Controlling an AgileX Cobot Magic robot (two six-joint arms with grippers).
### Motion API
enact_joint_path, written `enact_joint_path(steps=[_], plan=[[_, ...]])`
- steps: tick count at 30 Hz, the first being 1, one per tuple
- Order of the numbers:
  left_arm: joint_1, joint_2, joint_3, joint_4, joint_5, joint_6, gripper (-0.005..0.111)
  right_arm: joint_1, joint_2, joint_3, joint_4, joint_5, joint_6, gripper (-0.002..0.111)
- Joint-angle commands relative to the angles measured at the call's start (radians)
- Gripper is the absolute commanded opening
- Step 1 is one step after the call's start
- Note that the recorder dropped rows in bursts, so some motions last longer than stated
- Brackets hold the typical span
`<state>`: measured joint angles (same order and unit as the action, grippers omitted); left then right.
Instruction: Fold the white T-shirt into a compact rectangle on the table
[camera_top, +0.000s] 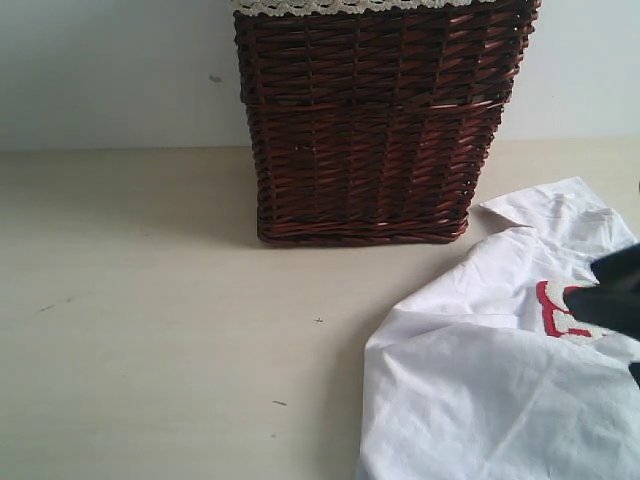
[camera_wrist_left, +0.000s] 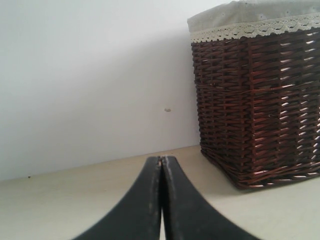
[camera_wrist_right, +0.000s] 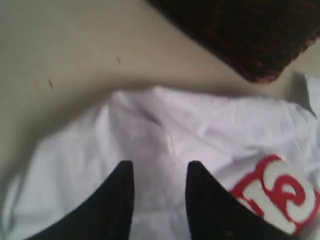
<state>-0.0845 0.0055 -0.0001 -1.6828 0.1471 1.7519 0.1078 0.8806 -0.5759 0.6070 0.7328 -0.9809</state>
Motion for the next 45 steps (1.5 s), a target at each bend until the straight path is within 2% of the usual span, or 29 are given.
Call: enact_joint_path(steps=[1,3,5,7,10,15,18,23,28,32,41,45], plan=[[-0.005,-0.006,0.0,-0.001,0.003,-0.002,0.0,-0.003,-0.122,0.02,0.147,-0.228,-0.099,0.012],[-0.005,-0.006,0.0,-0.001,0.003,-0.002,0.0,-0.003,-0.163,0.054,0.071,-0.481,-0.09,0.002],[-0.005,-0.006,0.0,-0.001,0.003,-0.002,0.0,-0.003,-0.165,0.083,0.033,-0.673,-0.092,0.0],[-0.005,-0.006,0.0,-0.001,0.003,-0.002,0.0,-0.009,-0.139,0.096,0.011,-0.733,-0.102,0.0],[-0.005,-0.006,0.0,-0.001,0.003,-0.002,0.0,-0.06,-0.052,0.097,0.011,-0.635,-0.09,0.0],[-0.005,-0.006,0.0,-0.001,0.003,-0.002,0.0,-0.266,0.224,0.075,0.001,-0.469,-0.082,0.0],[-0.005,-0.006,0.0,-0.001,0.003,-0.002,0.0,-0.372,0.332,0.027,-0.049,-0.331,-0.01,0.0],[-0.005,-0.006,0.0,-0.001,0.003,-0.002,0.0,-0.445,0.432,-0.032,-0.206,-0.118,0.045,0.0],[-0.005,-0.006,0.0,-0.001,0.003,-0.002,0.0,-0.448,0.511,-0.032,-0.31,-0.137,0.149,0.0],[-0.005,-0.006,0.0,-0.001,0.003,-0.002,0.0,-0.448,0.54,-0.032,-0.358,-0.224,0.202,0.0],[-0.005,-0.006,0.0,-0.001,0.003,-0.002,0.0,-0.448,0.709,-0.032,-0.362,-0.347,0.206,0.0],[-0.005,-0.006,0.0,-0.001,0.003,-0.002,0.0,-0.448,0.769,-0.032,-0.366,-0.466,0.208,0.0]])
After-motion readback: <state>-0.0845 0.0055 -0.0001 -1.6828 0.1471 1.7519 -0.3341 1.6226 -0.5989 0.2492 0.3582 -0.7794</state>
